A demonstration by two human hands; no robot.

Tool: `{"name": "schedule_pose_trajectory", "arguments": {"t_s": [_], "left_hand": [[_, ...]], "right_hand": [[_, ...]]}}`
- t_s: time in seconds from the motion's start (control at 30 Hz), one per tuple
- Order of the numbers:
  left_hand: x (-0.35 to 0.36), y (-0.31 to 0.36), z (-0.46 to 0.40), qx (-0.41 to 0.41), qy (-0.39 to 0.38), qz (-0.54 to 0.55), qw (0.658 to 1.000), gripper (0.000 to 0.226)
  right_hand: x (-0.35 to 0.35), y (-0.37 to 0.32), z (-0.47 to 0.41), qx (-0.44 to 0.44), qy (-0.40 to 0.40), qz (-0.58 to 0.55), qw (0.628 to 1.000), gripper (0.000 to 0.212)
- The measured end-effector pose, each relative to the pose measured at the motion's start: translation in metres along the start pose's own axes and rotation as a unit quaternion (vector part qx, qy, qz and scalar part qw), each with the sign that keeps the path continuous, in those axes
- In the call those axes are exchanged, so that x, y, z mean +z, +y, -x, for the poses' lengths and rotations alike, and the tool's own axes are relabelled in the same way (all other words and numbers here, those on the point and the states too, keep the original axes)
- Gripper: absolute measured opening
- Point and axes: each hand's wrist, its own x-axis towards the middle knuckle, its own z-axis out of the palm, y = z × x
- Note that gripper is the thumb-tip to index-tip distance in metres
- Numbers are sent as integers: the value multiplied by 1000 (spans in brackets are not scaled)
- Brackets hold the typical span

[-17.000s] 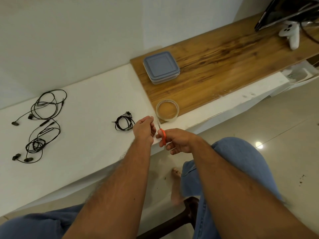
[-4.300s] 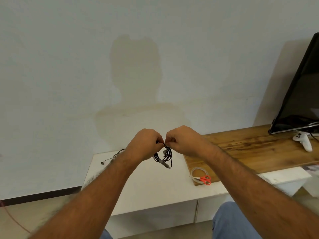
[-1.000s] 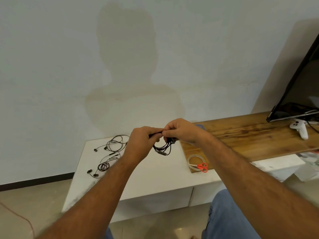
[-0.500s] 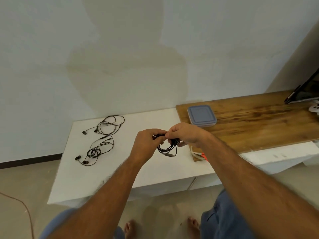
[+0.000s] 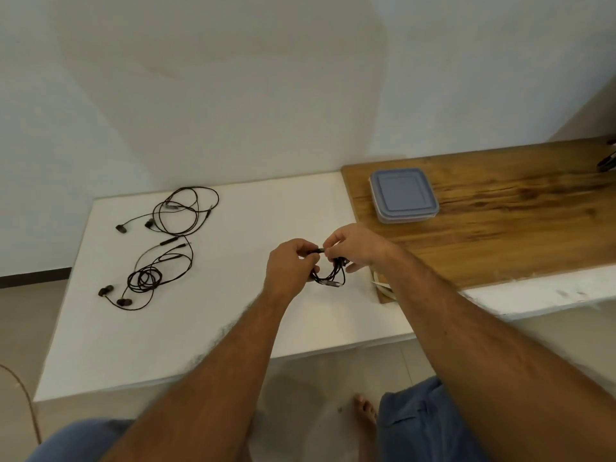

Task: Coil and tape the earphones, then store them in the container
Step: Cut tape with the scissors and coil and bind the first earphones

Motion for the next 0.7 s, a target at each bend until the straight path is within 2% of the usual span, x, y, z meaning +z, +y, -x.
{"name": "schedule_pose_trajectory", "arguments": {"t_s": [0.13,0.23,0.33,0.5,0.7], "left_hand": [[12,-16,-13,7,18,-78,997,18],[17,-21,-16,42,33,-196,979,21],[20,-24,-21,45,33,-262,964,25],[21,-30,-28,30,15,-287,957,25],[24,-36,-35,13,12,-264,964,26]], "right_hand": [[11,15,-19,-4,39,23,999,26],[17,24,-28,-35,90,92,991,19],[23,26,-33,-45,116,170,978,15],[29,26,-36,-48,119,245,961,18],[30,27,-41,-65,112,284,950,20]]}}
